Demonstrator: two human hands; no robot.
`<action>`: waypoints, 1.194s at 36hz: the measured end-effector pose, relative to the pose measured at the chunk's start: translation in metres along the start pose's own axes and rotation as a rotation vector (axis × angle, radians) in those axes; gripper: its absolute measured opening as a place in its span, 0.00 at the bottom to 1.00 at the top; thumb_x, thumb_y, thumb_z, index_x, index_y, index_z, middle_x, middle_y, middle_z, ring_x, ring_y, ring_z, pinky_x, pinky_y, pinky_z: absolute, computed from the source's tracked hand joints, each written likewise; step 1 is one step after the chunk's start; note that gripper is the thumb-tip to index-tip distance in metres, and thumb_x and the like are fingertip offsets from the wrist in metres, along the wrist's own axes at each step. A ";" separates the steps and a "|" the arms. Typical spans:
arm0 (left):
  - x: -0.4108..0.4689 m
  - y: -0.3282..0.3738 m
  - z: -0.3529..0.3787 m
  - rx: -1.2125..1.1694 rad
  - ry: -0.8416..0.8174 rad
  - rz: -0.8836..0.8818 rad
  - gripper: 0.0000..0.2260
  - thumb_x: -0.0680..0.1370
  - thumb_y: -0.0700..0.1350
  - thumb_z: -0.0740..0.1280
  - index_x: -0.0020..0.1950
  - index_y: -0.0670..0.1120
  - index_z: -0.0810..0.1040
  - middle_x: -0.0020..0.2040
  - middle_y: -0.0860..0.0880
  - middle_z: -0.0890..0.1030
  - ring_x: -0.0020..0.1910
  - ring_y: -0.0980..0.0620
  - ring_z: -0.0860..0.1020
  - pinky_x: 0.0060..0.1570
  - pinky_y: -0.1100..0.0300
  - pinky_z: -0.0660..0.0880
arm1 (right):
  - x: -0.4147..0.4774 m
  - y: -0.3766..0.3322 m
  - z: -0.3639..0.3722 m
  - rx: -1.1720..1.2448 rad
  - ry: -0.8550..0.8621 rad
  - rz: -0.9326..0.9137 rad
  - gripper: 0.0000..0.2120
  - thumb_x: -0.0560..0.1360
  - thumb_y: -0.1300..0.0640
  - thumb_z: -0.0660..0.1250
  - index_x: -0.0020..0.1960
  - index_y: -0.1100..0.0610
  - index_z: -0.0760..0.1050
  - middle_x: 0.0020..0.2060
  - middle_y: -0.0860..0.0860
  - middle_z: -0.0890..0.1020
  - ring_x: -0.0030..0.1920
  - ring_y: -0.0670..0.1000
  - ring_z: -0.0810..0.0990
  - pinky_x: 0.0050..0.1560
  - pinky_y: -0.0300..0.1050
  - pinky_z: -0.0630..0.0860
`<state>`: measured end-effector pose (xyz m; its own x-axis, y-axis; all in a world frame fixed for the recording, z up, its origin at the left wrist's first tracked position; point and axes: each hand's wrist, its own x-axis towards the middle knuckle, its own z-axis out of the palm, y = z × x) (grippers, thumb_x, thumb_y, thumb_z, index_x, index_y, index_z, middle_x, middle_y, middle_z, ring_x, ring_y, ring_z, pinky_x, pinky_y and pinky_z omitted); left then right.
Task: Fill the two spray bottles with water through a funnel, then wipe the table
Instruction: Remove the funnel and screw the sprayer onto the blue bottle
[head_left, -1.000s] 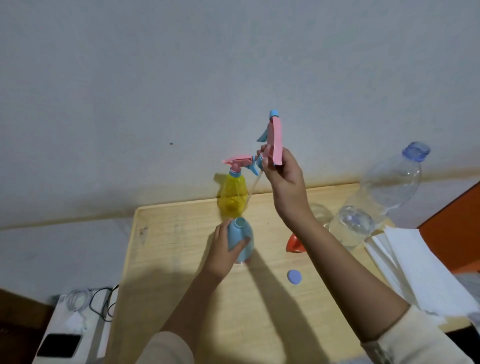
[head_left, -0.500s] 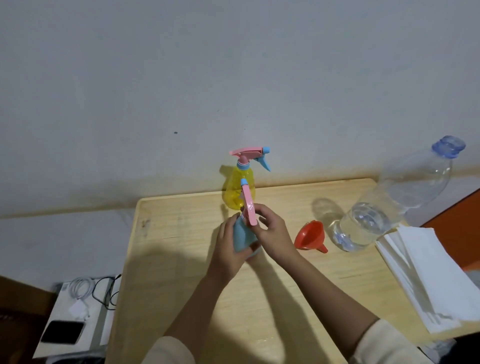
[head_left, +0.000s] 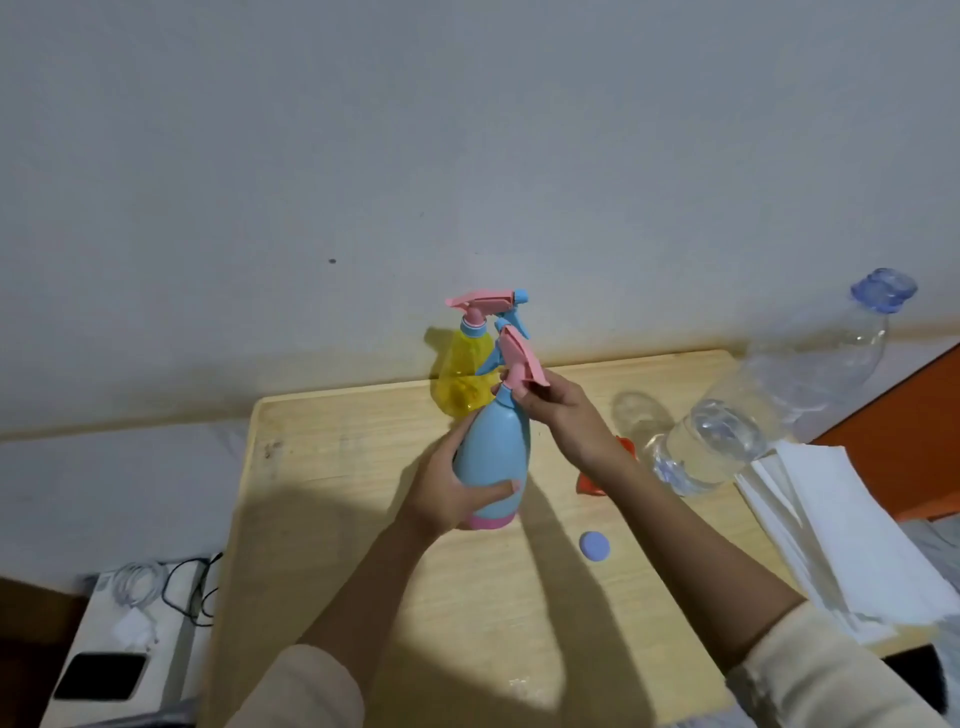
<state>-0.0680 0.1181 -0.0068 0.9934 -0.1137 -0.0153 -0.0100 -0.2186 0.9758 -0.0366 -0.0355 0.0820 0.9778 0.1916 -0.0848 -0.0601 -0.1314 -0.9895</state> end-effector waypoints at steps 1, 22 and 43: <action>0.000 0.009 -0.002 -0.058 -0.021 -0.002 0.38 0.59 0.55 0.78 0.66 0.63 0.68 0.60 0.56 0.78 0.57 0.56 0.78 0.56 0.51 0.78 | 0.002 -0.008 -0.002 0.007 -0.015 -0.007 0.07 0.78 0.61 0.61 0.54 0.56 0.76 0.50 0.55 0.80 0.54 0.53 0.79 0.62 0.52 0.72; -0.020 0.111 -0.032 -0.131 -0.046 0.165 0.34 0.68 0.53 0.74 0.69 0.69 0.62 0.62 0.67 0.73 0.58 0.59 0.77 0.53 0.58 0.78 | -0.012 -0.091 0.006 0.112 0.113 -0.260 0.05 0.73 0.58 0.70 0.44 0.55 0.73 0.36 0.46 0.81 0.41 0.46 0.79 0.44 0.41 0.74; -0.022 0.139 -0.025 -0.028 -0.037 0.232 0.35 0.68 0.57 0.72 0.70 0.68 0.58 0.63 0.63 0.73 0.59 0.59 0.76 0.54 0.62 0.77 | -0.027 -0.121 0.011 -0.035 0.250 -0.226 0.17 0.73 0.45 0.68 0.52 0.57 0.71 0.46 0.54 0.78 0.43 0.50 0.77 0.47 0.47 0.75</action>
<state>-0.0888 0.1141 0.1348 0.9599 -0.1934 0.2030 -0.2343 -0.1556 0.9596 -0.0575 -0.0142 0.2030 0.9849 -0.0244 0.1716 0.1662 -0.1472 -0.9750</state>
